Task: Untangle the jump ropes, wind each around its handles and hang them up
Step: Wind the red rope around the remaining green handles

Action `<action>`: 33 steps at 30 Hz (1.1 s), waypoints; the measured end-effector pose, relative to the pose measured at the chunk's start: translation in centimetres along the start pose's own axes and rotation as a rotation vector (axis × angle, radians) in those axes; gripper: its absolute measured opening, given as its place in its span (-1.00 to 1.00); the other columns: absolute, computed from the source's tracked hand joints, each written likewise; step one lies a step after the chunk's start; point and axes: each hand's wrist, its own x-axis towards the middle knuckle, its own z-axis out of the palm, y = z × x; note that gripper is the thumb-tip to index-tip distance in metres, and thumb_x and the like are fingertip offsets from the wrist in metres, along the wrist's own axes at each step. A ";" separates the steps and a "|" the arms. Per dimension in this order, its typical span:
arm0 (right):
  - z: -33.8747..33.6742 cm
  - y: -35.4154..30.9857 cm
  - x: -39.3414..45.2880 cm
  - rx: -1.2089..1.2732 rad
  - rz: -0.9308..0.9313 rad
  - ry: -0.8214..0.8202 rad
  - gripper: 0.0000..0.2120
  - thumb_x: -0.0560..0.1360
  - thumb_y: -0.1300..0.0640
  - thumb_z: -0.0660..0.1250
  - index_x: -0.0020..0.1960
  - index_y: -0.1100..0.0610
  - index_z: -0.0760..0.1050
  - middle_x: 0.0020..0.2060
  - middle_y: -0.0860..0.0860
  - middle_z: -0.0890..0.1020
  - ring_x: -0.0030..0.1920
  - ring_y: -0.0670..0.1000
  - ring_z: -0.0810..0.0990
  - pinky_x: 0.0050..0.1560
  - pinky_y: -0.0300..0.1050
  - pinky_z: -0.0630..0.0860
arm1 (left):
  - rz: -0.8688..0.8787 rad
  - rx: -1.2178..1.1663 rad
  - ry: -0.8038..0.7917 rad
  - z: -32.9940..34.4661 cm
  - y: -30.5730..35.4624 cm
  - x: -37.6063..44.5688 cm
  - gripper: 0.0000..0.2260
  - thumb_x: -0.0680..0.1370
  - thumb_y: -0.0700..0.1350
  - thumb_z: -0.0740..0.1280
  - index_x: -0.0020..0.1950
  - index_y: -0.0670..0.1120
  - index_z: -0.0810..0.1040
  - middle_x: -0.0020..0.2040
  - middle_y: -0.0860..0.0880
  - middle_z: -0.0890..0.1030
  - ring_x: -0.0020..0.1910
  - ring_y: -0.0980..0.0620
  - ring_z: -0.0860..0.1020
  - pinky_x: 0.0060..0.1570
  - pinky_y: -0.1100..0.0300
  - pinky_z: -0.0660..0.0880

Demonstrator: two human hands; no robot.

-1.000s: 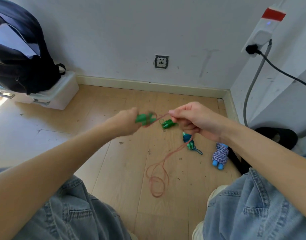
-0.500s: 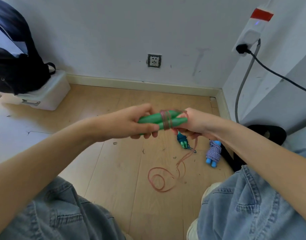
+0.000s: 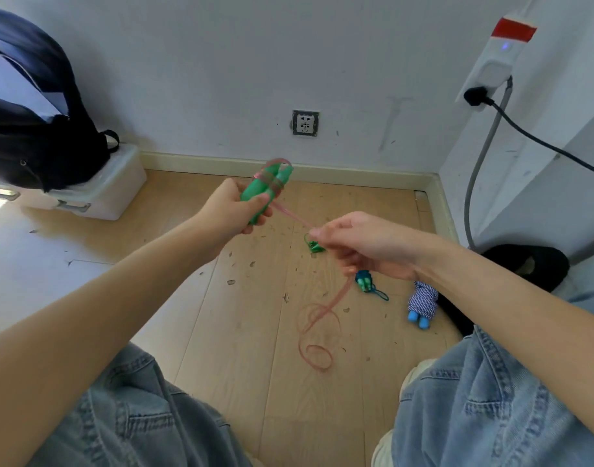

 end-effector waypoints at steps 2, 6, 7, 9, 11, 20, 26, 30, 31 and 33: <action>0.3 0.2 0.2 -0.160 0.052 0.001 -0.67 0.54 0.07 0.26 -0.37 0.07 0.32 -0.55 -0.11 0.26 -0.53 -0.11 0.18 -0.50 -0.29 0.21 | -0.025 0.120 0.038 0.3 -0.6 0.3 -0.74 0.57 -0.14 0.25 0.19 -0.23 0.32 -0.19 -0.03 0.55 -0.32 0.12 0.48 -0.36 0.29 0.41; -0.6 -0.3 -0.3 -0.113 0.097 -0.052 -0.64 0.57 0.05 0.20 -0.39 0.10 0.33 -0.59 -0.10 0.25 -0.57 -0.11 0.15 -0.56 -0.30 0.17 | -0.073 0.477 -0.056 0.4 -1.2 0.0 -0.78 0.57 -0.19 0.20 0.17 -0.23 0.28 -0.12 -0.07 0.55 -0.29 0.10 0.46 -0.41 0.30 0.36; -1.0 -0.5 -0.5 -0.043 0.088 -0.082 -0.63 0.57 0.06 0.19 -0.40 0.10 0.34 -0.60 -0.10 0.25 -0.57 -0.12 0.15 -0.56 -0.30 0.18 | -0.058 0.603 -0.117 0.6 -1.2 -0.3 -0.79 0.57 -0.19 0.20 0.16 -0.22 0.28 -0.08 -0.09 0.56 -0.26 0.08 0.47 -0.39 0.30 0.38; -1.7 -1.0 -0.6 0.025 0.069 -0.061 -0.63 0.57 0.07 0.18 -0.40 0.10 0.36 -0.61 -0.10 0.26 -0.58 -0.12 0.17 -0.55 -0.29 0.23 | 0.005 0.841 -0.288 1.3 -1.2 -1.3 -0.82 0.57 -0.20 0.19 0.14 -0.21 0.29 -0.03 -0.11 0.57 -0.19 0.03 0.51 -0.31 0.28 0.44; -2.1 -1.0 -0.6 0.014 0.078 0.056 -0.63 0.56 0.08 0.20 -0.42 0.10 0.35 -0.63 -0.10 0.28 -0.60 -0.12 0.18 -0.54 -0.28 0.24 | 0.100 0.949 -0.498 2.1 -0.8 -2.6 -0.89 0.57 -0.22 0.19 0.07 -0.15 0.30 -0.04 -0.07 0.56 -0.17 0.03 0.51 -0.25 0.27 0.46; -0.9 -0.4 0.0 -0.371 -0.078 0.255 -0.53 0.56 0.00 0.22 -0.50 0.09 0.30 -0.66 -0.11 0.28 -0.59 -0.07 0.23 -0.46 -0.24 0.33 | 0.203 0.806 -0.918 2.9 1.3 -4.3 -0.89 0.56 -0.17 0.25 0.05 -0.04 0.35 -0.13 0.09 0.56 -0.20 0.18 0.53 -0.20 0.35 0.49; -1.3 -1.1 0.0 -0.250 -0.178 0.381 -0.54 0.55 0.02 0.24 -0.49 0.10 0.29 -0.69 -0.12 0.27 -0.63 -0.10 0.24 -0.50 -0.27 0.33 | 0.002 0.862 -0.810 2.5 0.7 -2.6 -0.91 0.57 -0.11 0.23 0.04 -0.06 0.38 -0.17 0.00 0.61 -0.27 0.09 0.51 -0.41 0.35 0.41; -1.2 -0.2 0.6 -0.310 -0.132 0.419 -0.53 0.55 0.01 0.24 -0.50 0.11 0.28 -0.71 -0.11 0.28 -0.64 -0.09 0.24 -0.46 -0.23 0.33 | 0.097 0.785 -0.949 2.8 1.4 -3.2 -0.92 0.57 -0.08 0.23 0.04 -0.02 0.45 -0.18 0.06 0.60 -0.28 0.19 0.51 -0.38 0.37 0.42; -1.2 0.1 0.7 -0.332 -0.114 0.407 -0.52 0.55 0.00 0.24 -0.50 0.11 0.28 -0.71 -0.11 0.28 -0.64 -0.08 0.24 -0.46 -0.23 0.32 | 0.135 0.727 -0.988 2.6 1.7 -3.5 -0.93 0.57 -0.09 0.23 0.04 0.03 0.46 -0.19 0.08 0.59 -0.29 0.22 0.51 -0.36 0.38 0.43; -1.2 0.6 0.7 -0.352 -0.092 0.368 -0.52 0.54 -0.03 0.24 -0.51 0.10 0.28 -0.71 -0.12 0.29 -0.64 -0.08 0.25 -0.49 -0.27 0.31 | 0.188 0.594 -1.027 1.9 2.5 -3.9 -0.88 0.57 -0.11 0.23 0.03 0.11 0.46 -0.19 0.09 0.58 -0.27 0.24 0.51 -0.32 0.39 0.44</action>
